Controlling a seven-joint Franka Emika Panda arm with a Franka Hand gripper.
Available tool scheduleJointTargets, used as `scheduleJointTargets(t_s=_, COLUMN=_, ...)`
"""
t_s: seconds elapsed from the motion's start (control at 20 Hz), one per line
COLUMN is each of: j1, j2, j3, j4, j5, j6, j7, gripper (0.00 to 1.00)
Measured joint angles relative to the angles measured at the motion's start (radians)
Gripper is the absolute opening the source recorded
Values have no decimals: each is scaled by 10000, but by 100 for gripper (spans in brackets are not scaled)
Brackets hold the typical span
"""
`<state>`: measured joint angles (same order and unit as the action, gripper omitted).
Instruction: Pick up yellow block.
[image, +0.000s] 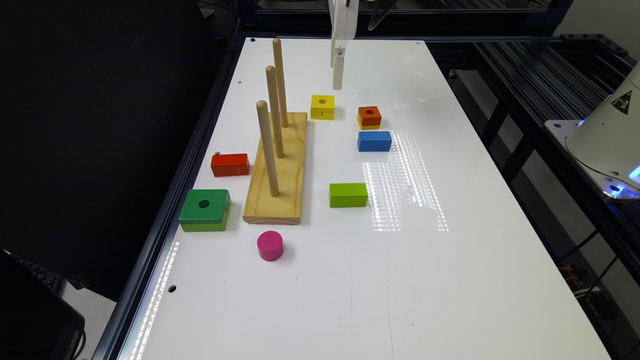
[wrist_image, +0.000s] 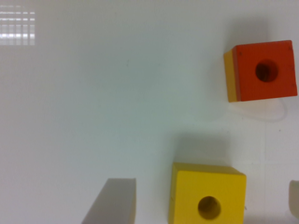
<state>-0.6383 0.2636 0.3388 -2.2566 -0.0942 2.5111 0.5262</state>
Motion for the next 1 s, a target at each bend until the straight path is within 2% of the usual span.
scheduleJointTargets(t_s=0.1, j1=0, j2=129, j3=-10, j4=-13, j5=-36, j6=77, j7=13, gripper=100)
scheduleJointTargets(t_s=0.15, j1=0, j2=258, j3=-27, j4=-12, j5=-102, j6=191, j7=41, gripper=100)
scheduleJointTargets(t_s=0.25, j1=2, j2=368, j3=-50, j4=-7, j5=-144, j6=299, j7=52, gripper=100)
scheduleJointTargets(t_s=0.7, j1=7, j2=379, j3=-56, j4=-1, j5=-149, j6=315, j7=53, gripper=100)
scheduleJointTargets(t_s=1.0, j1=56, j2=432, j3=-17, j4=147, j5=-149, j6=321, j7=105, gripper=100)
